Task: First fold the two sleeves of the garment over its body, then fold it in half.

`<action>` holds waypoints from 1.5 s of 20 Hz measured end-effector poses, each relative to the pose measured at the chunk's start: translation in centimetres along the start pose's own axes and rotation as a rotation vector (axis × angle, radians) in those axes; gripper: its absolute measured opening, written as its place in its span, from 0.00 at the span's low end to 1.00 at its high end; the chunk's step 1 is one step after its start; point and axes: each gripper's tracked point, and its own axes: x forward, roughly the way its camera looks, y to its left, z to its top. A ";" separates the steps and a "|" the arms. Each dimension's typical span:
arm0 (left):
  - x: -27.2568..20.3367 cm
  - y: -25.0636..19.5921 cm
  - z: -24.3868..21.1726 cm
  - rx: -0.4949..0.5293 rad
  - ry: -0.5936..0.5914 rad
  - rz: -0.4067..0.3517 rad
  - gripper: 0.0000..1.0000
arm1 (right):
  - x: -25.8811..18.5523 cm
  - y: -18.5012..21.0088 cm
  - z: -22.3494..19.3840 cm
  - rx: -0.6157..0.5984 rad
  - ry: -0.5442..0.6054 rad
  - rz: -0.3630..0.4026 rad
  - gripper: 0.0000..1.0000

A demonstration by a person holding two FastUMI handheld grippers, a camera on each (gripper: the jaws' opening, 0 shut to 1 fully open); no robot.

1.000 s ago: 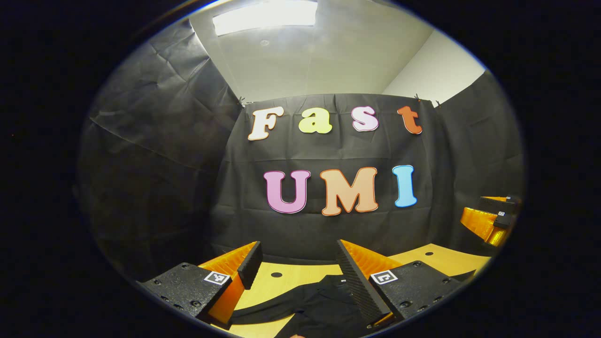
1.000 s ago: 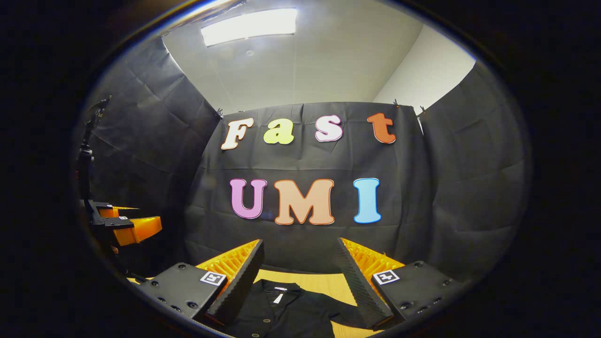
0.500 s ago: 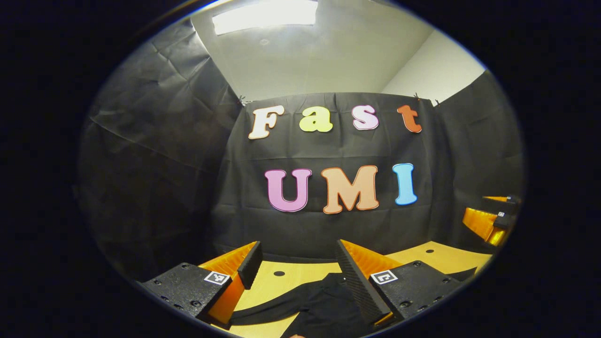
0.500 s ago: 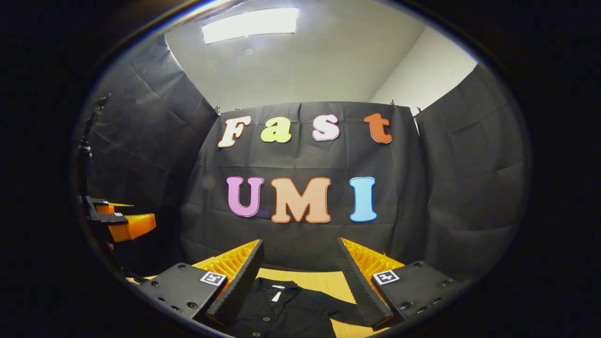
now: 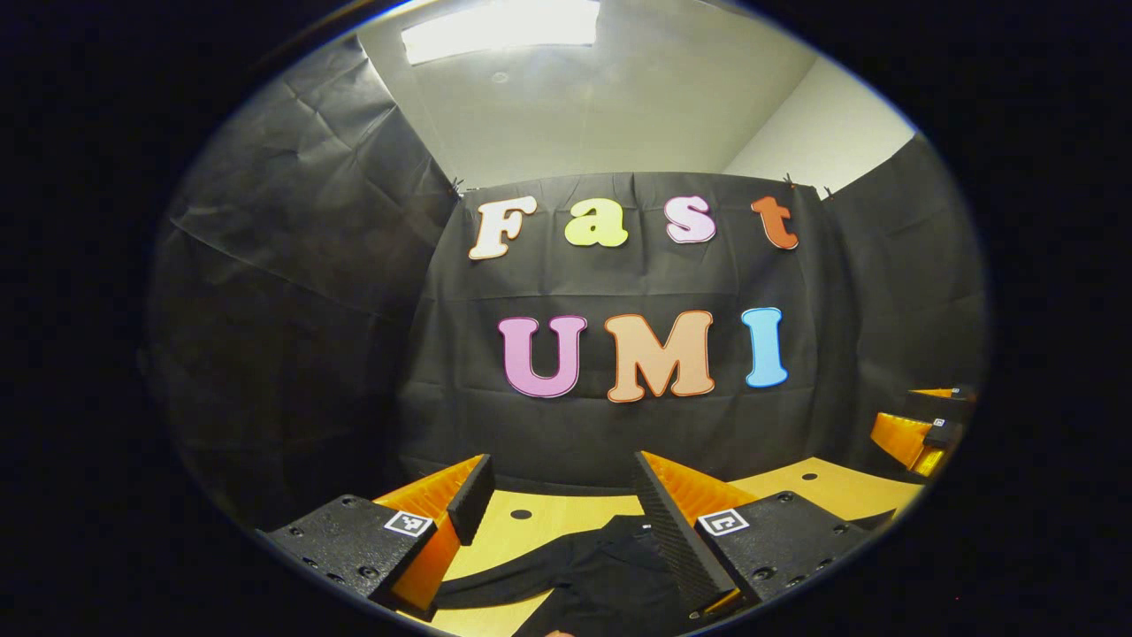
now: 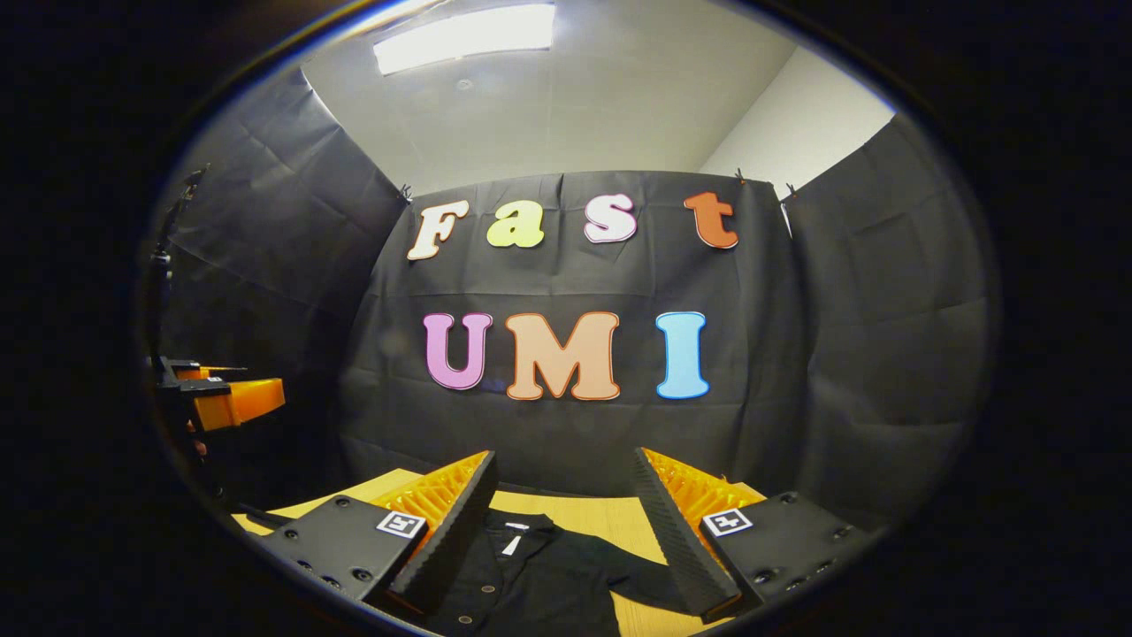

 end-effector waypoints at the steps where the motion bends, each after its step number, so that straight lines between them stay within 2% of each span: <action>1: 0.1 -0.2 0.2 -0.001 -0.001 0.002 0.92 | 0.4 -1.0 -0.2 -0.012 0.005 -0.009 0.97; 9: 0.6 -1.7 -0.7 0.016 0.024 0.028 0.92 | 2.7 -10.6 -4.2 -0.075 0.106 -0.110 0.99; 12: 1.1 -2.7 -0.6 0.028 0.027 0.028 0.92 | 3.5 -14.3 -6.3 -0.098 0.163 -0.137 0.97; 20: 2.2 -5.9 -0.9 0.066 0.043 0.008 0.92 | 3.6 -23.7 -16.3 -0.126 0.406 -0.233 0.98; 26: 2.7 -7.9 -1.4 0.094 0.061 0.005 0.95 | 2.7 -27.2 -23.7 -0.141 0.582 -0.241 0.98; 29: 2.8 -8.6 -1.7 0.102 0.071 0.008 0.95 | 1.8 -29.0 -27.9 -0.111 0.709 -0.251 1.00; 30: 2.8 -8.9 -1.8 0.104 0.074 0.010 0.95 | 1.4 -29.5 -29.1 -0.102 0.753 -0.256 0.98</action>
